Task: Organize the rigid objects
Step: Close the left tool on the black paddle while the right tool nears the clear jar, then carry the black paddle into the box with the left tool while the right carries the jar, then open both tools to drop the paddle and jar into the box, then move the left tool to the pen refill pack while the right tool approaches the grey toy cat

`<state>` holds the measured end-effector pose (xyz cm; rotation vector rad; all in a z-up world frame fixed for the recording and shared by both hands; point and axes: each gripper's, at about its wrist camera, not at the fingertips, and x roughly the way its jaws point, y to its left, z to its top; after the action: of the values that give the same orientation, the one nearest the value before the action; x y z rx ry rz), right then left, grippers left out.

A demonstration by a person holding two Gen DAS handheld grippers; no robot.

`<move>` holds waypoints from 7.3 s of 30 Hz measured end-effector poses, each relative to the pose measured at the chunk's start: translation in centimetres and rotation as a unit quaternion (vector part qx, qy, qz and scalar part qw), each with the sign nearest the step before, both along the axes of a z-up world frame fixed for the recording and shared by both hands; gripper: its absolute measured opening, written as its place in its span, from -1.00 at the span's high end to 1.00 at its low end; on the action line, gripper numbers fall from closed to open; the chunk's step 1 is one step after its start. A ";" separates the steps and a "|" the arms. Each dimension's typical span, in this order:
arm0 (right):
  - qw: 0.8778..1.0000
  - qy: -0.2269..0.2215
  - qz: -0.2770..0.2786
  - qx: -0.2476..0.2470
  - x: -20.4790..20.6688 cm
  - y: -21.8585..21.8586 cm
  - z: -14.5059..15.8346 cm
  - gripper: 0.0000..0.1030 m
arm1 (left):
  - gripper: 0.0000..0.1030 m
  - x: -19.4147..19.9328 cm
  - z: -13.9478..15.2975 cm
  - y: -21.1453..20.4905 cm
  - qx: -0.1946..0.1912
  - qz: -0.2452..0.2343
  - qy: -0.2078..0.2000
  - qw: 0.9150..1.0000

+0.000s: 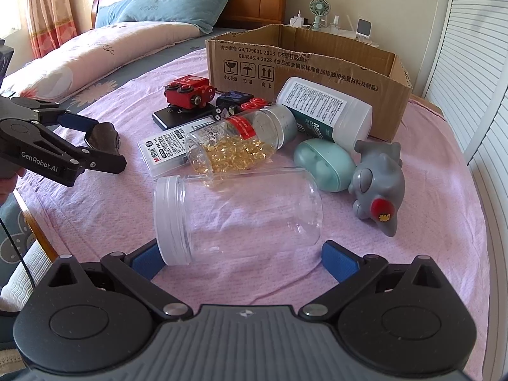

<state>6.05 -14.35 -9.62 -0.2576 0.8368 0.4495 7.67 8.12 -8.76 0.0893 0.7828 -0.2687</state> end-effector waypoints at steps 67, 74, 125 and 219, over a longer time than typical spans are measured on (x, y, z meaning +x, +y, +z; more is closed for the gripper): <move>0.997 -0.062 -0.039 -0.005 15.7 -3.4 11.4 -0.88 | -0.75 27.6 7.7 -9.6 0.034 -0.033 0.006 0.999; 0.997 -0.061 -0.039 -0.004 16.1 -3.2 11.6 -0.88 | -0.79 26.4 9.3 -8.9 0.021 -0.028 0.005 0.999; 0.990 -0.004 -0.138 -0.006 27.0 0.7 11.0 -1.00 | -0.99 6.7 10.0 -4.2 0.003 0.079 -0.043 0.996; 0.997 0.029 -0.074 -0.012 4.6 -7.5 -0.2 -1.00 | -0.99 6.4 0.4 -6.5 0.013 0.095 0.066 0.993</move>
<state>10.66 -21.87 -9.78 -0.2031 0.9107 0.3096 14.07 1.62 -8.39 0.0202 0.9195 -0.0839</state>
